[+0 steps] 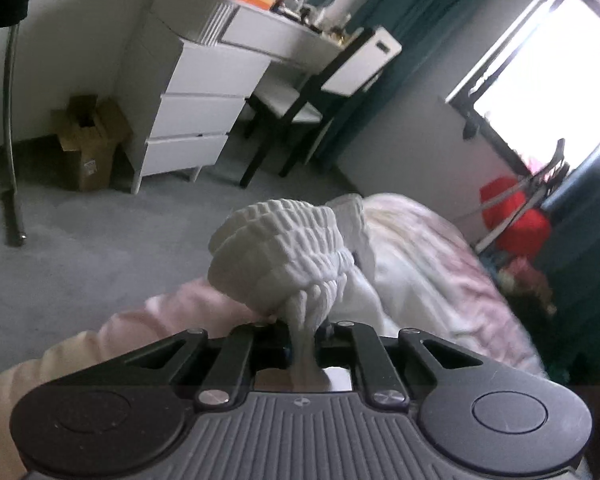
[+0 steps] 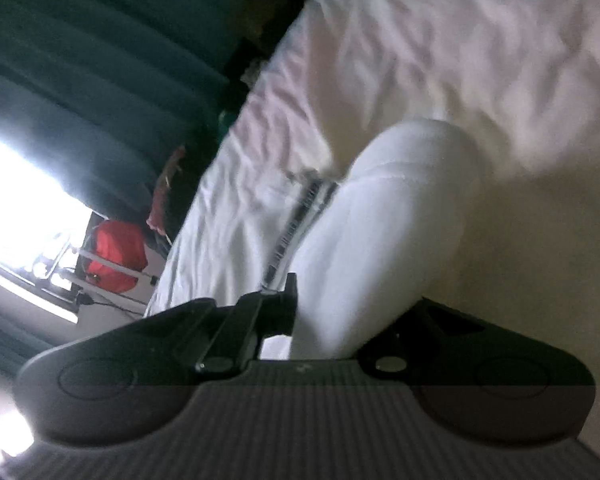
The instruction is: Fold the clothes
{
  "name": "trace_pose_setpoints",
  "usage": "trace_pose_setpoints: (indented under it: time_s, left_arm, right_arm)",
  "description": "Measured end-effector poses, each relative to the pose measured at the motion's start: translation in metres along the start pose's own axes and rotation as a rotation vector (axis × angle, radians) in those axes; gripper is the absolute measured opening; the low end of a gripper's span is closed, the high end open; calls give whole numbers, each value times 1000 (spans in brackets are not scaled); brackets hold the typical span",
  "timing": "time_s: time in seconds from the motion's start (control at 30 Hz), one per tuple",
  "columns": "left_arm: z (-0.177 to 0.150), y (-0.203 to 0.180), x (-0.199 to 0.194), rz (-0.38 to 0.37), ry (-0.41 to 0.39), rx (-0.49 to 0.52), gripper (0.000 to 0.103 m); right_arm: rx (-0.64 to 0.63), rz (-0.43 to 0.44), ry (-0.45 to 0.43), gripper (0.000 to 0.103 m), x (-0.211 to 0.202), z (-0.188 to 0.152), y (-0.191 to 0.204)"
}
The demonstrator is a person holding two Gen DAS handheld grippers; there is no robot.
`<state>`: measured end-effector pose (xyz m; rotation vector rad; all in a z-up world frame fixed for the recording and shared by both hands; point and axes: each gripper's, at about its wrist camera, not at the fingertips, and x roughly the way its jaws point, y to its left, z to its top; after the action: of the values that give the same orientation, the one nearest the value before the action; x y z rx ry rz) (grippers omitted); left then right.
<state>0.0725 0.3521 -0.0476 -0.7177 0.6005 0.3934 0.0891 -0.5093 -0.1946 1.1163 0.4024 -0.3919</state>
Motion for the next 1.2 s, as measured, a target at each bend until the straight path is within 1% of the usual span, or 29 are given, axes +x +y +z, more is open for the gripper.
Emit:
trace_pose_setpoints:
  time_s: [0.07, 0.13, 0.2, 0.3, 0.37, 0.43, 0.5, 0.57, 0.63, 0.7, 0.77, 0.9, 1.03, 1.13, 1.2]
  left_arm:
    - [-6, 8, 1, -9, 3, 1, 14]
    - [-13, 11, -1, -2, -3, 12, 17]
    - [-20, 15, -5, 15, 13, 15, 21]
    - [-31, 16, -12, 44, 36, 23, 33]
    - [-39, 14, -20, 68, 29, 64, 50]
    - [-48, 11, -29, 95, 21, 118, 55]
    - [-59, 3, -40, 106, 11, 180, 58]
    - [-70, -6, -51, 110, -3, 245, 65]
    - [-79, -21, -61, 104, -18, 316, 69]
    - [-84, -41, -72, 85, -50, 361, 71]
    - [-90, -65, -81, 43, -74, 398, 74]
    - [-115, -124, -88, -28, -78, 507, 75]
    - [-154, -176, -79, -83, -40, 557, 76]
    - [-183, -204, -62, -87, -22, 602, 76]
    - [-199, -215, -48, -82, -15, 625, 76]
  right_arm:
    - [14, 6, 8, 12, 2, -2, -5]
    - [42, 16, 9, 12, 3, -4, -8]
    - [61, 24, 16, 13, 5, -6, -11]
    - [89, 29, 43, 14, 7, -6, -19]
    - [97, 39, 64, 14, 9, -5, -22]
    - [98, 53, 78, 14, 9, -5, -23]
    - [102, 64, 83, 14, 10, -5, -24]
    - [112, 72, 85, 15, 11, -5, -25]
    - [109, 76, 89, 15, 13, -4, -25]
    - [103, 79, 93, 15, 15, -3, -25]
    - [89, 79, 95, 15, 15, -3, -24]
    - [76, 81, 93, 15, 13, -3, -24]
    - [74, 87, 90, 15, 12, -2, -24]
    - [65, 80, 66, 15, 9, -3, -23]
    - [55, 85, 46, 15, 6, -4, -20]
